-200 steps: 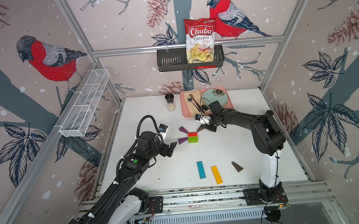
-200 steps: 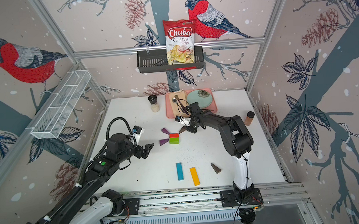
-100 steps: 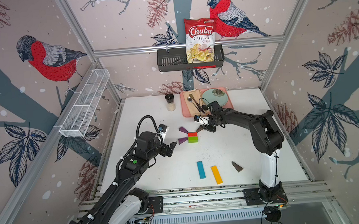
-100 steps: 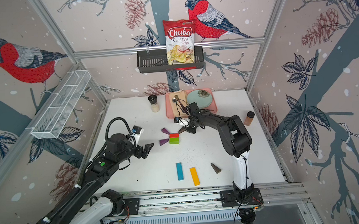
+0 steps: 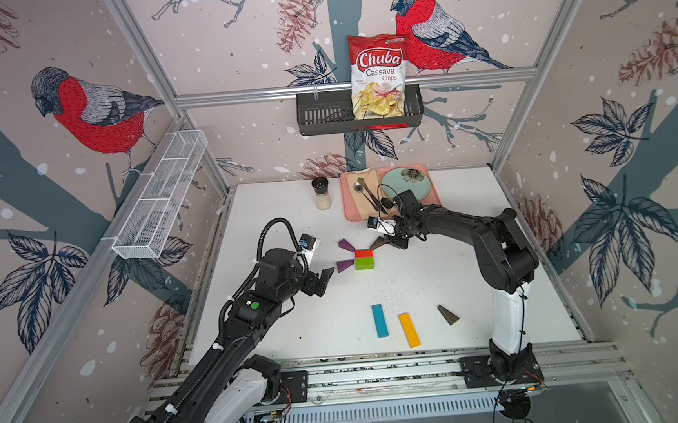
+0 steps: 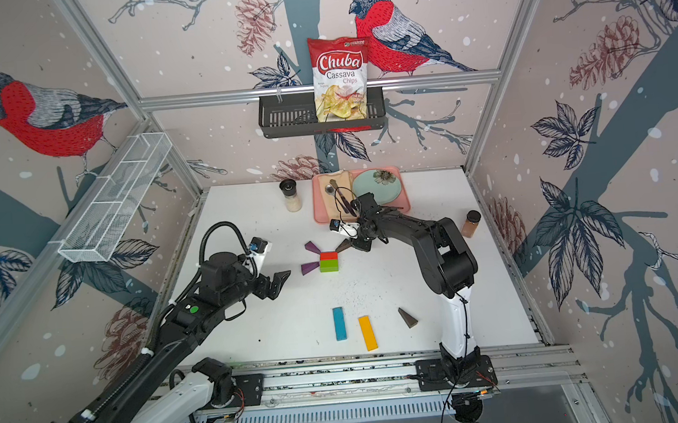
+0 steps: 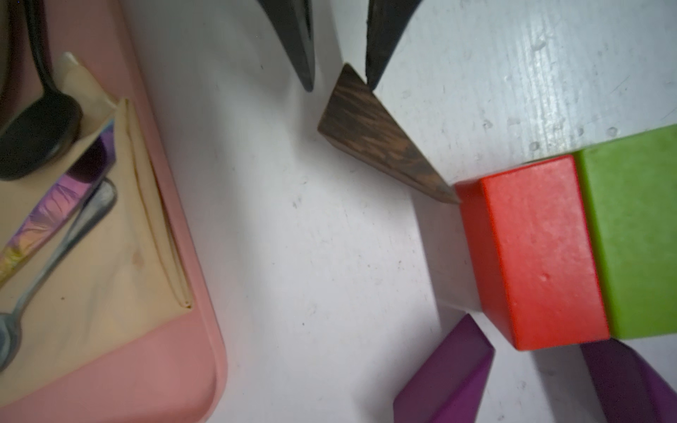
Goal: Assemble a small pinwheel with building blocks
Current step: Assemble the building block at the center of the board, then pick up the building block from the center of the board.
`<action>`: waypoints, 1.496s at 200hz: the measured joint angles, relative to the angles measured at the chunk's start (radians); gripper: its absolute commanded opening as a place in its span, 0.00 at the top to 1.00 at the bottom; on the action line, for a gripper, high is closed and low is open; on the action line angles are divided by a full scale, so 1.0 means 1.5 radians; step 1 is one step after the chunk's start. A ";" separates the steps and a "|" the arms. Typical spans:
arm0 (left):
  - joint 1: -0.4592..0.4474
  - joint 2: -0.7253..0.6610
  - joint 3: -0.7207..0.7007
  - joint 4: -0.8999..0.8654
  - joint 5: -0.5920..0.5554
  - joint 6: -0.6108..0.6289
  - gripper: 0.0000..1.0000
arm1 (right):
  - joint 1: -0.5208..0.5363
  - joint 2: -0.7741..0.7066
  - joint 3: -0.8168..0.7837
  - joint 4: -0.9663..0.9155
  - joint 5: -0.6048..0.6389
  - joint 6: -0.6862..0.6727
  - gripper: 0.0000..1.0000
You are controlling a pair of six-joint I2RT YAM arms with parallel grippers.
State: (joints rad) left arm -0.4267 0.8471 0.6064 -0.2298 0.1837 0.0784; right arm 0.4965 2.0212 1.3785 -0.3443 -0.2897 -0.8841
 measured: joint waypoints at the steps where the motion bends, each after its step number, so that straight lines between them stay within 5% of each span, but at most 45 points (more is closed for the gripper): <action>1: 0.000 0.000 0.000 0.000 0.000 0.000 0.04 | 0.000 0.000 0.000 0.000 0.000 0.000 0.74; 89: 0.000 0.004 0.000 0.000 0.003 0.000 0.04 | -0.005 -0.027 -0.008 -0.001 -0.004 -0.002 0.73; 130: 0.000 0.004 0.000 0.001 0.007 0.000 0.04 | -0.027 -0.163 -0.082 0.009 0.017 0.049 0.73; 149: 0.000 0.004 0.007 -0.001 0.035 0.012 0.02 | -0.036 -0.251 -0.128 0.015 0.048 0.086 0.66; 168: -0.023 -0.007 0.035 -0.011 0.055 0.045 0.02 | -0.031 -0.365 -0.208 0.014 0.095 0.122 0.48; 171: -0.031 -0.012 0.039 -0.011 0.055 0.051 0.02 | -0.030 -0.384 -0.221 0.011 0.102 0.124 0.09; 175: -0.043 -0.019 0.043 -0.009 0.054 0.060 0.02 | -0.030 -0.413 -0.242 0.014 0.114 0.135 0.00; 213: -0.076 -0.050 -0.037 0.078 0.033 0.086 0.02 | -0.099 -0.648 -0.449 0.081 0.166 0.171 0.00; 275: -0.080 0.014 -0.036 0.099 0.101 0.124 0.04 | -0.141 -0.629 -0.448 -0.161 0.038 -0.014 0.16; 299: -0.080 0.001 -0.038 0.095 0.097 0.127 0.04 | -0.141 -0.662 -0.427 -0.251 0.000 -0.039 0.37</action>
State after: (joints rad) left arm -0.5465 0.8490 0.5488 -0.0879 0.3290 0.2691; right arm 0.2844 1.0279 0.7380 -0.7208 -0.2897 -0.9428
